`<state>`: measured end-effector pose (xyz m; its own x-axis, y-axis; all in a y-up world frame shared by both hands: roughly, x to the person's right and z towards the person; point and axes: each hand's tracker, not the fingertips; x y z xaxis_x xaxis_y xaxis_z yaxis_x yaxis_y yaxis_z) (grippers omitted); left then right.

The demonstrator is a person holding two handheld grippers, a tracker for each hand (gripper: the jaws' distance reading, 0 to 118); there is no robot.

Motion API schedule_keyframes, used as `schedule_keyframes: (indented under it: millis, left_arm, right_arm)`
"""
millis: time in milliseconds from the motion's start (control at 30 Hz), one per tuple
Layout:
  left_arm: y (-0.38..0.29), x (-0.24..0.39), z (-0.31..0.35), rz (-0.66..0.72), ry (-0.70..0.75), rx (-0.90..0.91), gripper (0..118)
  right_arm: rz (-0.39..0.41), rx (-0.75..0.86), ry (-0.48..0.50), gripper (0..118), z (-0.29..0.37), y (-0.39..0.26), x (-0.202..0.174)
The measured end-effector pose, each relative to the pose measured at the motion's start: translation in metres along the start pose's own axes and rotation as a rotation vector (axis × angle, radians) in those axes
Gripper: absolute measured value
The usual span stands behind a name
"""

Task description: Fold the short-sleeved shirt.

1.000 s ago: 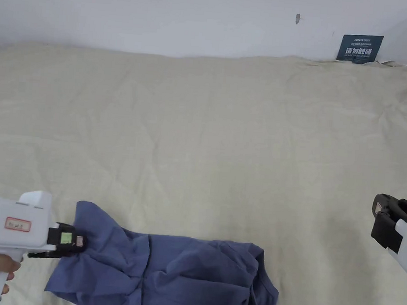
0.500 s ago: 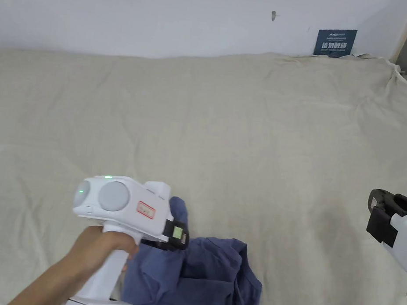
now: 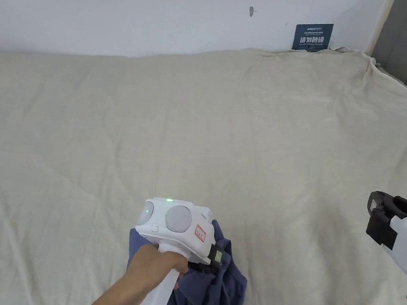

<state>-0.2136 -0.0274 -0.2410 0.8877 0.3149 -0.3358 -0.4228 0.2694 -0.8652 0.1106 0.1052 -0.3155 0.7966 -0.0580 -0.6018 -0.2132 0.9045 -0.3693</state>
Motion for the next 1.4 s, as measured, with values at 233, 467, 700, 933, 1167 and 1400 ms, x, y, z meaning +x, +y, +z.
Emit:
schedule_keyframes:
  millis: [233, 467, 700, 933, 1167, 1400]
  left_arm:
    - [-0.007, 0.014, 0.013, -0.004, -0.068, 0.042, 114]
    - [-0.016, 0.005, 0.065, -0.045, -0.041, 0.255, 114]
    - [-0.042, -0.024, 0.109, -0.078, 0.144, 0.504, 103]
    - [-0.073, -0.051, 0.099, -0.047, 0.188, 0.593, 0]
    - [-0.094, -0.049, 0.059, -0.067, 0.213, 0.552, 0]
    - [-0.104, -0.021, 0.015, -0.107, 0.175, 0.497, 0]
  right_arm:
    - [0.001, -0.006, -0.013, 0, 0.001, 0.0, 0.003]
    - [0.004, -0.004, -0.009, 0, 0.0, 0.003, 0.0]
    - [0.009, 0.005, 0.006, 0, -0.002, 0.006, -0.008]
    - [0.016, 0.004, 0.025, 0, -0.005, 0.007, -0.016]
    - [0.016, -0.003, 0.031, 0, -0.005, 0.006, -0.017]
    - [0.012, -0.005, 0.019, 0, -0.001, 0.004, -0.011]
